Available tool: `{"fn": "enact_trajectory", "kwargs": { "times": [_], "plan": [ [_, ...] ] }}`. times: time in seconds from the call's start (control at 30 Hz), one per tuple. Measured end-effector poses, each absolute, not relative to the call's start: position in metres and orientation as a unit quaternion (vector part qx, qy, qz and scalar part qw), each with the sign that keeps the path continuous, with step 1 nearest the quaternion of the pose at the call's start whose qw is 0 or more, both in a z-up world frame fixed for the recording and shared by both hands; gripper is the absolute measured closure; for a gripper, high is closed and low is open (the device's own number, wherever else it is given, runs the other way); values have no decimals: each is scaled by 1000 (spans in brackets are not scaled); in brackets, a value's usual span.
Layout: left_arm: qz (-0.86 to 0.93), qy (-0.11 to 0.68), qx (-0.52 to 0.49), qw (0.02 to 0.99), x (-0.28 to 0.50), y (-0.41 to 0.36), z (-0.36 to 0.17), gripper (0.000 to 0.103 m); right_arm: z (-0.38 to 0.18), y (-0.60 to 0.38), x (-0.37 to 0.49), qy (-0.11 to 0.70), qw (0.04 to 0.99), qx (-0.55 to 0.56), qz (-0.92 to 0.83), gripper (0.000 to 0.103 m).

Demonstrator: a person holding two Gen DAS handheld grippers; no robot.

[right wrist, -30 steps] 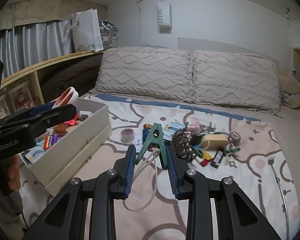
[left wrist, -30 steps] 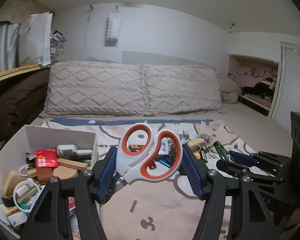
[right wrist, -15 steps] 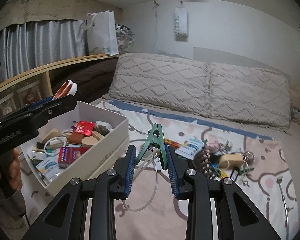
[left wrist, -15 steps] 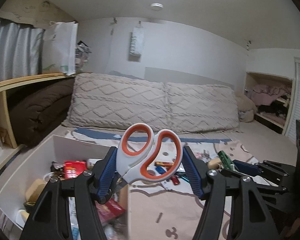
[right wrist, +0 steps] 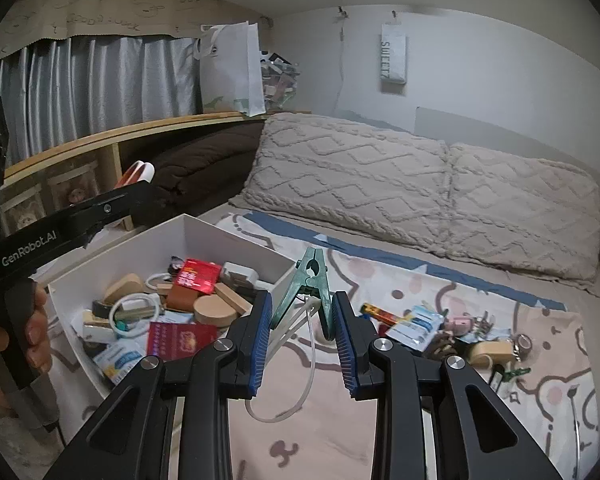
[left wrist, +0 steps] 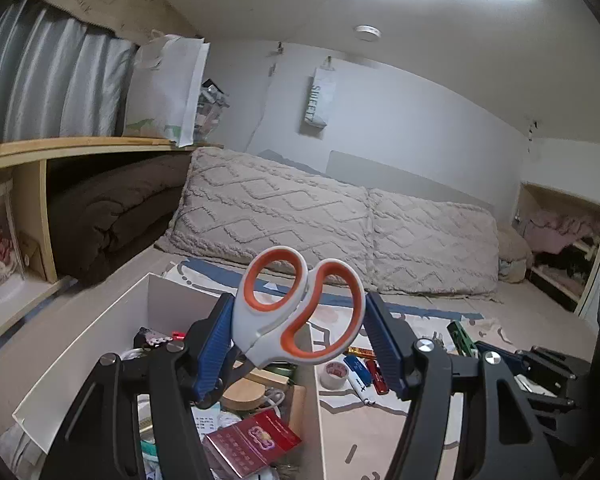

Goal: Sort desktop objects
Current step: 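Lower the scissors into the SHOES box and open the left tool while the right tool opens over the box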

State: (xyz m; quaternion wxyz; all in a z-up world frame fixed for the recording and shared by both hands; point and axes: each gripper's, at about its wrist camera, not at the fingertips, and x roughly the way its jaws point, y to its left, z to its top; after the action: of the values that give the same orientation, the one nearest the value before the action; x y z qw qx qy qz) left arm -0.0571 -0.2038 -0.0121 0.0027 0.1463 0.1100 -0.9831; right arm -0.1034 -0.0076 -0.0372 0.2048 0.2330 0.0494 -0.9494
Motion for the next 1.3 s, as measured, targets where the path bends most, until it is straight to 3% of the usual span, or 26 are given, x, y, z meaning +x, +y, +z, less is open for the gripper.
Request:
{"fn": "enact_trajectory", "kwargs": {
  "times": [1.3],
  "plan": [
    [-964,182,165,105,-93,-307,-41,39,-66,-139,-184,100,274,324,-900,72]
  ]
}}
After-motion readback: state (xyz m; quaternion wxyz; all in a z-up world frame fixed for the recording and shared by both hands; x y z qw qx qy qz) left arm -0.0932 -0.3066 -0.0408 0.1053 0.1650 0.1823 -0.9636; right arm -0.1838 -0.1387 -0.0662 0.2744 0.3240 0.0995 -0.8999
